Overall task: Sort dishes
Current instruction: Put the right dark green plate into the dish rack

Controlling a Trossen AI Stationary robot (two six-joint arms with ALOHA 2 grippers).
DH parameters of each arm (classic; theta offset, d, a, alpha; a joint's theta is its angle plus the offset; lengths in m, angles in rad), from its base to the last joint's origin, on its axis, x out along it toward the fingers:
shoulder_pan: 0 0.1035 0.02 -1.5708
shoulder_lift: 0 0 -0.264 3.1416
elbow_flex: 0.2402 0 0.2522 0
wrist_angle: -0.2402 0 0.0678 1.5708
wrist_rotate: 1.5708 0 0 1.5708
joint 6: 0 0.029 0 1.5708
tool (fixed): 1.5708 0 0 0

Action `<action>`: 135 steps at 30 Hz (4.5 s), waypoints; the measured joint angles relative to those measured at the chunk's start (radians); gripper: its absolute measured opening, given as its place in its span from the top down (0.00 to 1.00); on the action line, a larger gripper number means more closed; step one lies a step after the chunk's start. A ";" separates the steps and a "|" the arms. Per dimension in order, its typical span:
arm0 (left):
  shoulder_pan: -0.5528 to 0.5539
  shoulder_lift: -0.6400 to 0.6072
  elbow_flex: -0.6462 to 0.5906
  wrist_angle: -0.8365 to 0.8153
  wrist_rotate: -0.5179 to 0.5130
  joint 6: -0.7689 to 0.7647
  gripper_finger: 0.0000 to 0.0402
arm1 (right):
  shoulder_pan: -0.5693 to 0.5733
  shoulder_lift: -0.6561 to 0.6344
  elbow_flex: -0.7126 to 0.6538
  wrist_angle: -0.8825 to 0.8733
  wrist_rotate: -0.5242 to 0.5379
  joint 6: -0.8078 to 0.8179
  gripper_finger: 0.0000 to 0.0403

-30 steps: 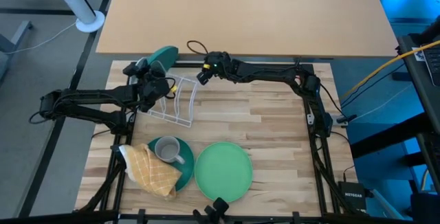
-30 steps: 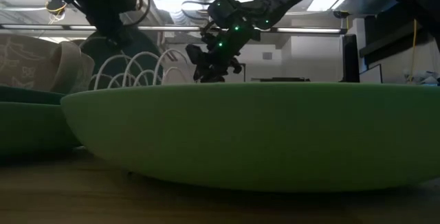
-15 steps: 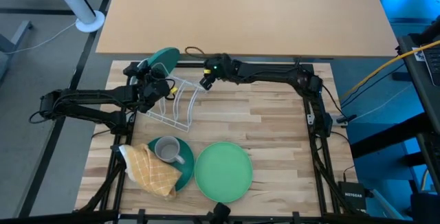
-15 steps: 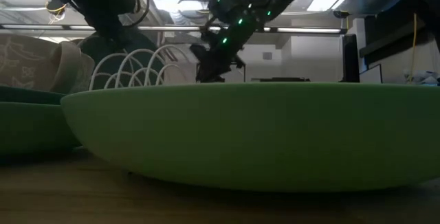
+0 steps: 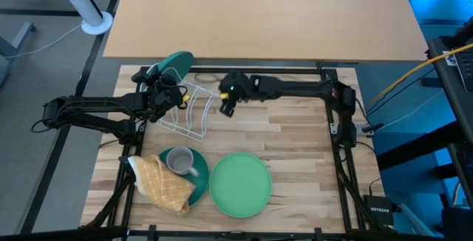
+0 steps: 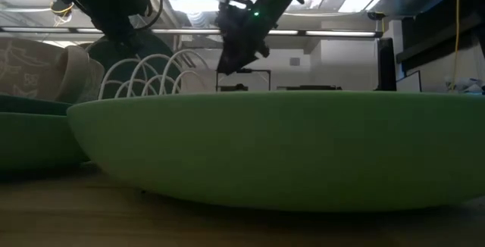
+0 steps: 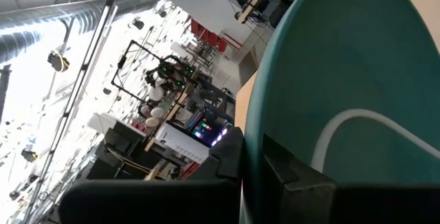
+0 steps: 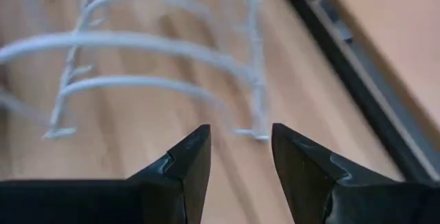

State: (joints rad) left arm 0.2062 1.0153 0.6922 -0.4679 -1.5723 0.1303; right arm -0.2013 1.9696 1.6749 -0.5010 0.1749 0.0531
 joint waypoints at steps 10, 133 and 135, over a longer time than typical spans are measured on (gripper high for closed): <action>0.000 0.000 0.000 -0.001 0.001 0.000 0.98 | 0.021 0.056 0.000 0.167 0.227 -0.009 0.61; -0.229 -0.086 -0.002 -0.572 0.477 -1.093 0.65 | -0.147 0.162 0.000 0.388 0.174 0.017 0.61; -0.229 -0.103 -0.002 -0.572 0.502 -1.093 0.65 | -0.147 0.162 0.000 0.388 0.173 0.017 0.61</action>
State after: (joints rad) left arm -0.0227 0.9119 0.6903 -1.0395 -1.0700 -0.9623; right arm -0.3485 2.1319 1.6745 -0.1135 0.3481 0.0700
